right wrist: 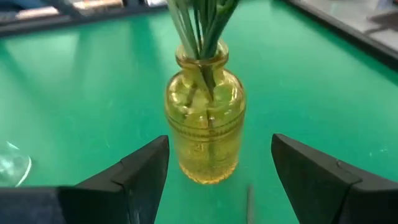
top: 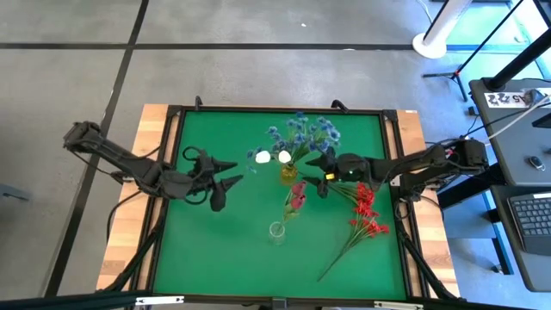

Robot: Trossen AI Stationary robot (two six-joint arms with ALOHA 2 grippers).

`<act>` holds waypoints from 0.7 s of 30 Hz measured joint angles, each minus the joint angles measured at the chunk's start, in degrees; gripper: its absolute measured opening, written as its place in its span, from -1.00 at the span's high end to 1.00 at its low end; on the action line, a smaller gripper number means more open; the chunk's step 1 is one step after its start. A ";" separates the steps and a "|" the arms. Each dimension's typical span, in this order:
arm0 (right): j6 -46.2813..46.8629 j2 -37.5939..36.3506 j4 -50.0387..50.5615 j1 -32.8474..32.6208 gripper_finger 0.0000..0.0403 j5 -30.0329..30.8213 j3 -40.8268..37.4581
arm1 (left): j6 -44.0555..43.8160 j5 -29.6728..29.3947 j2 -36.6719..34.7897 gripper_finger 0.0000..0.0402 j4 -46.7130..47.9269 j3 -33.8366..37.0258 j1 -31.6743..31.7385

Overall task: Sort flowers into vase by color
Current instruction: Adjust the yellow vase on the table

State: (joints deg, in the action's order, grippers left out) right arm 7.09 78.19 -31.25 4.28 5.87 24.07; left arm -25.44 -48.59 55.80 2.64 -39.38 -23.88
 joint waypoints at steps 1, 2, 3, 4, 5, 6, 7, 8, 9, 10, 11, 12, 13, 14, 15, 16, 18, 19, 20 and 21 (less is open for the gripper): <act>-0.01 0.00 -2.69 -0.45 -0.40 0.52 -1.18 | 0.01 0.24 -0.42 -0.05 -2.37 1.99 0.00; -0.01 0.00 -5.72 -1.00 -0.40 0.80 -2.28 | 0.03 0.34 -0.67 -0.05 -4.30 3.74 0.00; -0.19 -0.01 -8.51 -1.55 -0.40 1.20 -3.32 | 0.04 0.40 -0.71 -0.05 -6.74 5.55 0.00; -0.61 -0.04 -10.85 -2.07 -0.40 1.62 -4.32 | 0.04 0.52 -0.71 -0.05 -8.79 6.92 0.01; -1.23 -0.04 -12.77 -2.58 -0.40 2.09 -5.24 | 0.09 0.59 -0.71 -0.05 -10.34 8.10 0.06; -1.39 -0.09 -14.25 -3.00 -0.40 2.50 -6.06 | -0.07 0.76 -0.71 -0.05 -11.58 9.13 0.18; -1.51 -0.53 -15.19 -3.34 -0.40 2.81 -6.83 | -0.62 1.21 -0.73 -0.05 -12.45 9.99 0.39; -1.49 -1.17 -15.81 -3.37 -0.40 3.09 -7.40 | -1.24 1.59 -0.71 -0.05 -12.73 10.63 0.68; -1.40 -1.74 -16.35 -3.54 -0.40 3.24 -7.73 | -1.92 1.61 -0.71 -0.05 -12.67 11.17 0.97; -1.30 -2.33 -16.65 -3.73 -0.40 3.59 -8.16 | -2.71 1.63 -0.71 -0.05 -12.73 11.61 1.21; -1.27 -2.87 -16.48 -4.10 -0.40 4.22 -8.71 | -3.33 1.60 -0.71 -0.05 -12.73 11.95 1.44; -1.33 -3.16 -16.43 -4.64 -0.40 5.19 -9.06 | -3.96 1.62 -0.71 -0.05 -12.77 12.19 1.66; -1.44 -3.36 -16.69 -5.27 -0.40 5.76 -9.32 | -4.26 1.63 -0.71 -0.05 -12.77 12.39 1.90; -1.58 -3.67 -17.27 -5.88 -0.40 6.33 -9.65 | -4.41 1.61 -0.71 -0.05 -12.71 12.53 2.06; -1.91 -4.01 -17.87 -6.44 -0.40 6.74 -9.89 | -4.49 1.61 -0.71 -0.05 -12.75 12.55 2.14; -2.46 -4.33 -18.40 -6.97 -0.40 7.05 -9.98 | -4.51 1.61 -0.71 -0.05 -12.75 12.55 2.20; -3.18 -5.26 -18.26 -8.04 -0.40 8.16 -10.03 | -4.51 1.61 -0.71 -0.05 -12.83 12.55 2.23; -3.43 -5.69 -18.29 -8.58 -0.40 8.83 -10.05 | -4.53 1.63 -0.71 -0.05 -12.83 12.55 2.23; -3.73 -5.96 -18.31 -9.14 -0.40 9.38 -10.05 | -4.54 1.66 -0.71 -0.05 -12.82 12.55 2.23; -4.06 -6.18 -18.08 -9.76 -0.40 10.01 -10.05 | -4.62 1.82 -0.71 -0.05 -12.82 12.55 2.23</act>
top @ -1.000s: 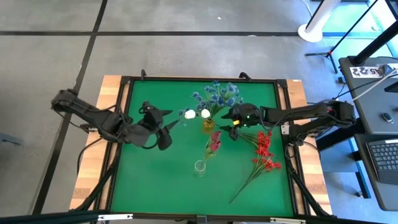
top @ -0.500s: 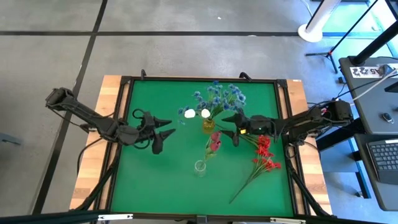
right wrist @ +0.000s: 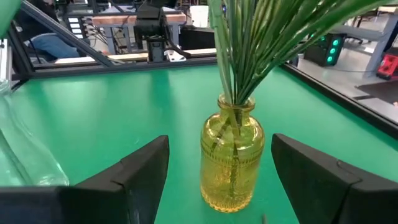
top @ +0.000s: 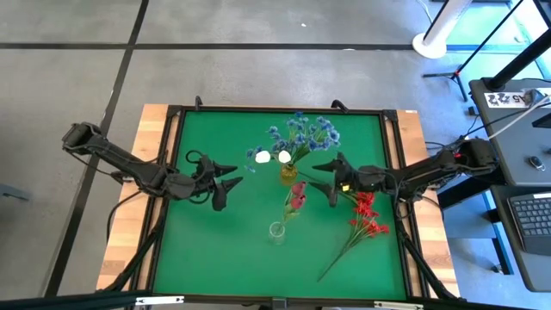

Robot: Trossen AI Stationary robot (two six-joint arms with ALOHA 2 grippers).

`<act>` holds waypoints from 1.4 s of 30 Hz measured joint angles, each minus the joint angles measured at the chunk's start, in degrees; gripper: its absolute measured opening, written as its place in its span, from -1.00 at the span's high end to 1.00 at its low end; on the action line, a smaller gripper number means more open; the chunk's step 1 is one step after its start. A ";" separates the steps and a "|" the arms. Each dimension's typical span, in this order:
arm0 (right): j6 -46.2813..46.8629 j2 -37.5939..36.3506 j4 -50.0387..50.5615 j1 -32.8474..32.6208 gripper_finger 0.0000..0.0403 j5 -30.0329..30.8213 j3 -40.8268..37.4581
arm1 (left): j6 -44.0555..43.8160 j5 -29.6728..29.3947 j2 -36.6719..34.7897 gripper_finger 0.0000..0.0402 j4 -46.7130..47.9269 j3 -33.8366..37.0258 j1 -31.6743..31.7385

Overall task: Sort flowers into vase by color
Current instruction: Adjust the yellow vase on the table

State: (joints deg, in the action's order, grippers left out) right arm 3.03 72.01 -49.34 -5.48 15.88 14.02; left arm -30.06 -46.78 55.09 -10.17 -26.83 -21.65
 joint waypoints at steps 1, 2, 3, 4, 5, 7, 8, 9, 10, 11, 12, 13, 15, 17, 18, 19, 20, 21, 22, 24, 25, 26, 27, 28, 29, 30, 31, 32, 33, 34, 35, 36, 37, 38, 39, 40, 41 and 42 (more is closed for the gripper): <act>-0.11 -0.23 0.33 -0.71 -0.40 0.80 0.00 | -0.31 0.18 0.00 -0.05 0.01 0.00 0.00; -0.18 -0.29 0.28 -1.44 -0.40 1.54 0.00 | -0.80 0.44 0.00 -0.05 0.12 0.00 0.00; -0.12 -0.31 0.27 -2.19 -0.40 2.26 0.00 | -1.27 0.88 0.00 -0.05 0.15 0.00 0.00; 0.02 -0.29 0.35 -2.98 -0.40 3.17 0.00 | -1.55 1.41 0.00 -0.05 0.13 0.00 0.00; 0.56 -0.13 0.31 -3.85 -0.40 4.30 0.00 | -1.72 1.51 0.00 -0.05 0.15 0.00 0.00; 1.62 0.97 -0.27 -5.58 -0.40 6.98 0.02 | -1.75 1.45 0.02 -0.05 0.40 0.00 0.02; 2.14 1.52 -0.10 -6.58 -0.40 8.63 0.02 | -1.75 1.37 0.04 -0.05 0.48 0.00 0.03; 2.61 2.10 -0.19 -7.58 -0.40 10.44 0.00 | -1.77 1.35 0.04 -0.05 0.48 0.00 0.12; 2.99 2.81 -0.64 -8.43 -0.40 12.47 0.00 | -1.82 1.36 0.04 -0.05 0.48 0.00 0.31; 3.59 3.58 -0.80 -9.33 -0.40 14.62 0.02 | -1.87 1.34 0.04 -0.05 0.53 0.00 0.48; 4.51 4.32 -0.63 -10.07 -0.40 16.93 0.02 | -1.91 1.33 0.04 -0.05 0.53 0.00 0.63; 5.79 5.06 -0.68 -10.66 -0.40 19.40 0.02 | -1.94 1.30 0.04 -0.05 0.52 0.00 0.76; 8.76 6.86 -1.89 -11.24 -0.40 23.59 0.02 | -1.95 1.32 0.04 -0.05 0.52 0.00 1.15; 11.23 8.74 -2.65 -11.42 -0.40 25.22 0.02 | -1.95 1.30 0.04 -0.05 0.52 0.00 1.55; 11.85 9.87 -3.68 -11.39 -0.40 25.27 0.02 | -1.95 1.30 0.04 -0.05 0.52 0.00 1.79; 12.02 10.88 -4.67 -11.39 -0.40 25.30 0.02 | -1.95 1.38 0.07 -0.05 0.52 0.00 1.96; 12.05 11.90 -5.58 -11.39 -0.40 25.22 0.05 | -1.95 1.63 0.07 -0.05 0.52 0.00 2.13; 12.09 13.06 -6.45 -11.39 -0.40 25.00 0.31 | -1.99 2.15 0.07 -0.05 0.52 0.00 2.31; 12.10 14.23 -7.06 -11.39 -0.40 24.41 0.77 | -2.39 3.02 0.07 -0.05 0.52 0.00 2.47; 11.91 16.34 -7.57 -11.39 -0.40 22.64 1.89 | -2.89 5.06 0.21 -0.05 0.44 0.00 2.77; 11.73 17.49 -7.64 -11.39 -0.40 21.92 2.73 | -2.89 5.46 0.68 -0.05 0.04 0.00 2.83; 11.65 18.73 -7.70 -11.39 -0.40 21.75 3.61 | -2.87 5.67 1.32 -0.05 -0.14 0.00 2.83; 11.49 19.79 -7.65 -11.39 -0.40 21.67 4.29 | -2.87 5.70 2.09 -0.05 -0.12 0.02 2.84; 11.10 20.88 -7.63 -11.35 -0.40 21.66 5.00 | -2.87 5.72 3.02 -0.05 -0.44 0.02 2.84; 10.24 22.05 -7.64 -11.11 -0.40 21.61 5.93 | -2.81 5.74 4.15 -0.05 -1.18 0.07 2.84; 9.79 22.96 -7.66 -10.78 -0.40 21.43 6.65 | -2.62 5.76 5.34 -0.05 -2.51 0.24 2.84; 9.30 23.68 -7.63 -10.31 -0.40 21.25 7.20 | -2.43 5.81 6.57 -0.04 -3.95 0.49 2.84; 9.03 24.42 -7.65 -9.53 -0.40 20.44 7.77 | -2.04 5.83 7.82 -0.03 -5.59 0.87 2.84; 8.88 25.13 -7.70 -8.59 -0.40 19.40 8.36 | -1.44 5.83 8.92 -0.01 -7.09 1.28 2.84; 8.88 25.67 -7.72 -7.58 -0.40 18.21 8.64 | -1.06 5.81 10.06 0.01 -8.66 1.62 2.84; 8.86 26.05 -7.66 -6.56 -0.40 17.08 8.82 | -0.61 5.83 11.07 0.04 -10.23 1.80 2.84; 8.85 26.41 -7.69 -5.49 -0.40 15.69 9.05 | 0.14 5.83 11.84 0.07 -11.80 2.06 2.84; 8.86 26.64 -7.85 -4.32 -0.40 14.23 9.17 | 0.72 5.81 12.52 0.09 -12.82 2.19 2.84; 8.85 26.66 -7.84 -3.25 -0.40 13.06 9.16 | 1.32 5.80 13.26 0.12 -14.09 2.21 2.84; 8.87 26.66 -7.85 -2.18 -0.40 11.58 9.19 | 1.88 5.83 13.83 0.15 -14.90 2.21 2.84; 8.88 26.66 -7.83 -1.17 -0.40 10.11 9.30 | 2.06 5.82 14.15 0.18 -14.91 2.21 2.84; 8.89 26.66 -8.01 -0.30 -0.40 8.45 9.35 | 2.11 5.81 14.46 0.20 -15.05 2.23 2.84; 8.87 26.66 -8.64 0.54 -0.40 6.71 9.35 | 2.07 5.80 14.73 0.22 -15.41 2.23 2.95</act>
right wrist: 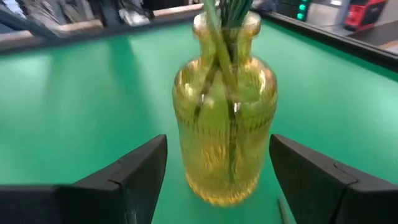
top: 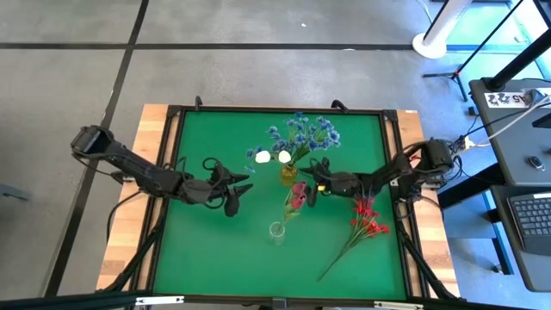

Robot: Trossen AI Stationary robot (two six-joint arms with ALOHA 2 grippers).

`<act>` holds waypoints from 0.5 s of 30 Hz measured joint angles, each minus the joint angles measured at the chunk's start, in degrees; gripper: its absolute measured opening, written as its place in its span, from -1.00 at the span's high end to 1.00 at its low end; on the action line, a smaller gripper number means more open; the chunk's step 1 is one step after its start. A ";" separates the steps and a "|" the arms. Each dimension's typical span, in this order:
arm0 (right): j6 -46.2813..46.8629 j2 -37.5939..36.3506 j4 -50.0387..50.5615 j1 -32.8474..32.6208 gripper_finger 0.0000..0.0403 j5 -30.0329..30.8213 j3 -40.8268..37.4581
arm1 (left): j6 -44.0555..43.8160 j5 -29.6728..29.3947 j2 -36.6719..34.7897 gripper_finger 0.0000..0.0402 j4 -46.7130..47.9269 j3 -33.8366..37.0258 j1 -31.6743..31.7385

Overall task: Sort flowers into vase by color
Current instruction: Adjust the yellow vase on the table

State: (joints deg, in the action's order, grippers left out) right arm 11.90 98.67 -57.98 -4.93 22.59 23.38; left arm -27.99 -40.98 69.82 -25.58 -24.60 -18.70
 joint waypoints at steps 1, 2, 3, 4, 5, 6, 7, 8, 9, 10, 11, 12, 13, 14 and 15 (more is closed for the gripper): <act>0.02 0.02 -1.08 0.70 -0.40 -1.44 0.00 | 0.02 0.01 0.09 0.24 0.11 0.00 0.13; 0.00 0.02 -2.10 1.34 -0.40 -2.90 0.00 | 0.02 -0.01 0.11 0.25 0.28 0.00 0.22; 0.01 0.02 -2.52 1.84 -0.40 -3.94 0.08 | -0.04 -0.02 0.11 0.27 0.18 0.00 0.22; 0.01 0.02 -2.40 2.25 -0.40 -4.63 0.29 | -0.23 -0.07 0.09 0.28 0.06 0.00 0.22; -0.02 0.02 -2.14 2.57 -0.40 -5.07 0.69 | -0.22 -0.17 0.09 0.30 0.07 0.00 0.22; -0.06 0.02 -2.02 2.88 -0.40 -5.53 1.19 | -0.22 -0.18 0.11 0.31 0.08 0.00 0.21; -0.18 0.02 -1.69 2.89 -0.40 -5.89 1.84 | -0.24 -0.16 0.11 0.33 0.02 0.00 0.20; -0.43 0.14 -1.20 2.87 -0.40 -6.15 2.63 | -0.24 -0.19 0.11 0.34 0.00 0.00 0.20; -0.87 0.44 -0.75 2.85 -0.40 -6.26 3.35 | -0.24 -0.21 0.11 0.35 0.02 0.00 0.20; -1.53 0.71 -0.19 2.81 -0.40 -6.65 3.97 | -0.26 -0.21 0.11 0.36 0.04 0.00 0.20; -1.79 1.09 0.39 2.74 -0.40 -7.00 4.69 | -0.28 -0.21 0.11 0.36 0.04 0.00 0.20; -1.89 1.62 1.03 2.74 -0.40 -7.18 5.70 | -0.28 -0.21 0.09 0.37 0.02 0.00 0.20; -2.01 1.94 2.07 2.74 -0.40 -7.31 6.53 | -0.28 -0.19 0.11 0.38 0.04 0.00 0.20; -2.11 2.35 3.30 2.74 -0.40 -7.28 7.15 | -0.28 -0.21 0.11 0.38 0.06 0.00 0.20; -2.26 2.91 4.35 2.74 -0.40 -7.15 7.99 | -0.28 -0.21 0.11 0.38 -0.01 0.00 0.20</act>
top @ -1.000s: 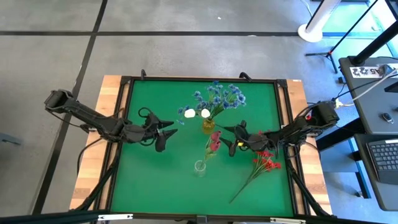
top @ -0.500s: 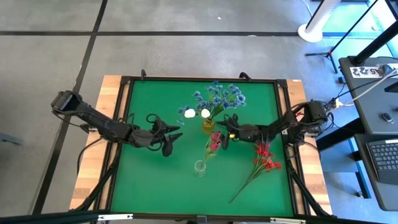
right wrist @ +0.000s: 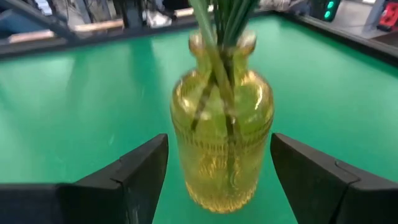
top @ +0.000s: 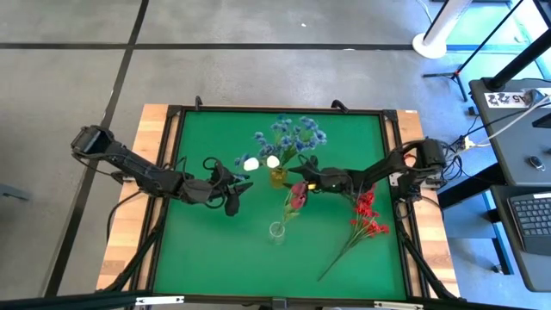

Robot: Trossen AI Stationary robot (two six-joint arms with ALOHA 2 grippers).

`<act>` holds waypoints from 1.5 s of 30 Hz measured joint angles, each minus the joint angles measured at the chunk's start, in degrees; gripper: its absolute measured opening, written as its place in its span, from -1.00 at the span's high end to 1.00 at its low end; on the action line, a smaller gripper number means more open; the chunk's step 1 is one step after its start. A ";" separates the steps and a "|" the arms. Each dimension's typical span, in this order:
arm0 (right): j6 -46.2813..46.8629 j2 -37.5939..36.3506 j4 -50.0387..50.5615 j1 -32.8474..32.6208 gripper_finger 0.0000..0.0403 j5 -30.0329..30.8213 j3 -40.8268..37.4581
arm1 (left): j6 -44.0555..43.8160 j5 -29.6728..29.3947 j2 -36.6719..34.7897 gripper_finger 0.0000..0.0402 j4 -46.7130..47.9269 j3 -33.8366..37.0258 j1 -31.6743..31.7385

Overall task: Sort flowers into vase by color
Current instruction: Adjust the yellow vase on the table, then put the top red flowers into the transparent flower vase

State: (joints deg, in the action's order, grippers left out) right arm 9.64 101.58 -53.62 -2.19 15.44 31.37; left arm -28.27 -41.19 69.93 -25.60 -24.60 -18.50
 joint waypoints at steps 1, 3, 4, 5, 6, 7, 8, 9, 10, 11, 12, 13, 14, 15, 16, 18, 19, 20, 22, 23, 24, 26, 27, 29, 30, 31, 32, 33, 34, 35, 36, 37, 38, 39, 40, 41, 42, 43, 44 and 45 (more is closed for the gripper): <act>-0.24 0.56 0.94 -0.01 -0.40 0.09 0.61 | -0.01 -0.01 -0.01 0.38 0.07 0.00 0.00; -0.84 1.90 1.64 0.07 -0.40 0.44 1.70 | -0.03 0.00 -0.02 0.38 0.11 0.00 0.00; -0.95 2.60 1.59 0.28 -0.40 0.46 2.16 | -0.03 0.00 -0.01 0.38 0.31 0.00 0.00; -0.94 3.30 1.41 0.51 -0.40 0.42 2.67 | -0.04 -0.02 -0.02 0.38 0.43 0.00 0.00; -0.84 3.76 1.57 0.84 -0.40 0.42 2.94 | -0.07 0.00 -0.02 0.38 0.41 0.00 0.00; -0.66 4.36 1.48 1.20 -0.40 0.49 3.16 | -0.04 -0.02 -0.02 0.38 0.47 0.00 0.00; -0.47 4.86 1.37 1.63 -0.40 0.85 3.55 | -0.07 0.01 -0.02 0.38 0.39 0.00 0.00; 0.06 5.19 1.36 2.07 -0.40 1.33 3.65 | -0.08 0.02 -0.02 0.38 0.44 0.00 0.00; 0.47 5.46 1.19 2.53 -0.40 1.88 3.65 | -0.09 0.04 -0.02 0.38 0.50 0.00 0.00; 0.70 5.60 1.22 3.03 -0.40 2.35 3.77 | -0.09 0.13 -0.02 0.38 0.43 0.00 0.00; 0.93 5.64 1.51 3.57 -0.40 2.91 3.77 | -0.09 0.16 -0.02 0.38 0.50 0.00 0.00; 1.31 5.64 1.59 4.03 -0.40 3.49 3.77 | -0.09 0.17 -0.02 0.38 0.47 0.00 0.00; 1.75 5.64 1.60 4.50 -0.40 4.05 3.77 | -0.09 0.20 -0.02 0.38 0.46 0.00 0.00; 2.04 5.64 1.60 5.03 -0.40 4.42 3.77 | -0.09 0.20 -0.02 0.38 0.51 0.00 0.00; 2.34 5.64 1.52 5.50 -0.40 4.55 3.77 | -0.09 0.20 -0.02 0.38 0.49 0.00 0.00; 3.05 5.62 1.24 6.41 -0.40 4.53 3.77 | -0.09 0.20 -0.02 0.38 0.49 0.00 0.00; 3.51 5.62 1.39 6.81 -0.40 4.52 3.77 | -0.09 0.20 -0.02 0.38 0.51 0.00 0.00; 3.67 5.62 1.76 7.11 -0.40 4.49 3.77 | -0.09 0.20 -0.02 0.38 0.49 0.00 0.00; 3.63 5.62 2.83 7.32 -0.40 3.64 3.77 | -0.11 0.20 -0.02 0.38 0.51 0.00 0.00; 3.50 5.62 3.47 7.50 -0.40 3.16 3.77 | -0.11 0.20 -0.02 0.38 0.52 0.00 0.00; 3.35 5.62 4.40 7.60 -0.40 2.17 3.77 | -0.11 0.20 -0.02 0.38 0.54 0.00 0.00; 3.21 5.11 7.85 7.53 -0.40 -0.91 3.77 | -0.11 0.27 -0.02 0.38 0.62 0.00 -0.02; 3.09 4.51 9.87 7.51 -0.40 -2.00 3.73 | -0.11 0.44 -0.02 0.38 0.68 0.00 0.00; 2.61 2.69 14.90 7.48 -0.40 -3.56 3.73 | -0.12 0.80 -0.02 0.38 0.72 0.00 -0.02; 2.42 1.47 17.75 7.43 -0.40 -4.10 3.73 | -0.12 0.83 -0.02 0.38 0.79 0.00 -0.05; 2.40 0.06 20.68 7.41 -0.40 -5.14 3.73 | -0.15 0.83 -0.02 0.38 0.91 0.00 -0.09; 2.38 -1.61 23.66 7.40 -0.40 -5.92 3.73 | -0.15 0.85 -0.02 0.38 1.10 0.00 -0.09; 2.39 -3.33 26.25 7.40 -0.40 -6.64 3.73 | -0.17 0.84 -0.02 0.38 1.17 0.00 -0.09; 2.39 -5.52 29.35 7.43 -0.40 -7.31 3.73 | -0.18 0.85 -0.02 0.38 1.19 0.00 -0.07; 2.39 -7.57 32.49 7.42 -0.40 -7.63 3.73 | -0.20 0.85 -0.02 0.38 1.19 0.00 -0.07; 2.39 -9.74 35.26 7.37 -0.40 -8.12 3.73 | -0.21 0.85 -0.02 0.38 1.19 0.00 -0.07; 2.40 -12.13 38.79 7.03 -0.40 -8.73 3.73 | -0.22 0.85 -0.02 0.38 1.23 0.00 -0.09; 2.40 -14.51 42.18 6.71 -0.40 -8.82 3.73 | -0.22 0.85 -0.02 0.38 1.24 0.00 -0.07; 2.41 -16.99 45.47 6.21 -0.40 -8.82 3.73 | -0.24 0.85 -0.02 0.38 1.24 0.00 -0.07; 2.43 -19.59 49.24 5.57 -0.40 -8.82 3.73 | -0.24 0.85 -0.02 0.38 1.33 0.00 -0.07; 2.46 -22.11 52.94 4.77 -0.40 -8.92 3.73 | -0.27 0.86 -0.02 0.38 1.39 0.00 -0.07; 2.48 -24.70 56.78 3.90 -0.40 -9.06 3.73 | -0.43 0.87 -0.02 0.38 1.57 0.00 -0.07; 2.64 -27.27 60.58 2.91 -0.40 -9.04 3.73 | -0.80 0.85 -0.02 0.38 1.95 0.00 -0.07; 3.40 -29.62 64.29 1.82 -0.40 -9.25 3.73 | -1.14 0.85 -0.02 0.38 2.34 0.00 -0.07; 4.25 -32.01 67.50 0.61 -0.40 -9.79 3.73 | -1.34 0.87 -0.02 0.38 2.71 0.00 -0.07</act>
State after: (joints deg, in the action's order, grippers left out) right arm 13.89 69.57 13.87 -1.58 5.65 35.09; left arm -29.61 -40.32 69.91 -22.88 -24.60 -18.57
